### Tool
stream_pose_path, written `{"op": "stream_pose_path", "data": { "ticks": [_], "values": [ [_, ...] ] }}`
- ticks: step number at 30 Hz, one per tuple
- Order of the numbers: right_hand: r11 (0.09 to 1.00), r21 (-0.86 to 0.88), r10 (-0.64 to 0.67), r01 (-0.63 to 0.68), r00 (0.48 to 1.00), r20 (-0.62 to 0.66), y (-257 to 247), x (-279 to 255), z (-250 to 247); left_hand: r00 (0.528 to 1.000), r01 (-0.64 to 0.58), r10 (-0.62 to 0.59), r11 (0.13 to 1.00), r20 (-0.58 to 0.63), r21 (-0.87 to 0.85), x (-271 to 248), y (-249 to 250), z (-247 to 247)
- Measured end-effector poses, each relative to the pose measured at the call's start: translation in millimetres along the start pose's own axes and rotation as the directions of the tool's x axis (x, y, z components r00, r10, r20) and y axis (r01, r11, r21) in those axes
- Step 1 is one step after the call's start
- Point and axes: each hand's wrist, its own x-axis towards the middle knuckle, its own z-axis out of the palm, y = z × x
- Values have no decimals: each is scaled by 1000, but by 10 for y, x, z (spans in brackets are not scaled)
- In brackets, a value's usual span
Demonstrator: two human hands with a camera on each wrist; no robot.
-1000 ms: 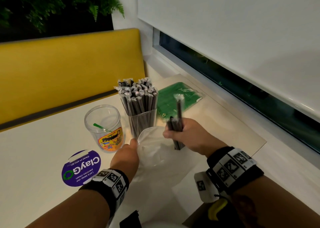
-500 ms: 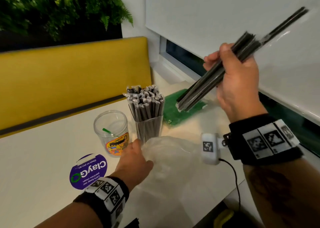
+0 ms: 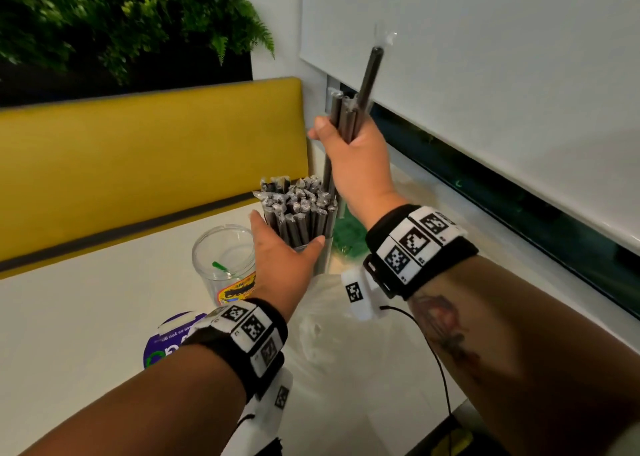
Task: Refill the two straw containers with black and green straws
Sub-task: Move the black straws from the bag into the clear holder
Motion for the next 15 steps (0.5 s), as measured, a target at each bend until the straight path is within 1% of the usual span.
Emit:
{"op": "stream_pose_path", "data": {
  "ticks": [2, 6, 8, 10, 12, 13, 15],
  "values": [
    [1000, 20, 1, -1, 1000, 0, -31, 16, 43, 1000, -26, 26, 1000, -3, 8, 10, -17, 25],
    [993, 121, 8, -6, 1000, -14, -116, 87, 98, 1000, -11, 11, 1000, -1, 9, 10, -63, 81],
    [990, 143, 5, -2, 1000, -22, -116, 108, 118, 1000, 6, -6, 1000, -2, -24, 9, -80, 109],
    [986, 159, 52, -42, 997, -59, -64, 125, 122, 1000, 5, -6, 999, -17, -42, 3, -86, 121],
    [979, 170, 128, -111, 987, -96, 67, 135, 117, 999, -15, 13, 999, -40, -44, -5, -87, 127],
    [977, 155, 166, -149, 981, -101, 167, 117, 108, 999, -21, 18, 999, -47, -47, -8, -91, 133],
    [972, 75, 227, -223, 972, -59, 385, 14, 98, 998, -24, 21, 999, -55, -49, -10, -104, 152]
  ]
}}
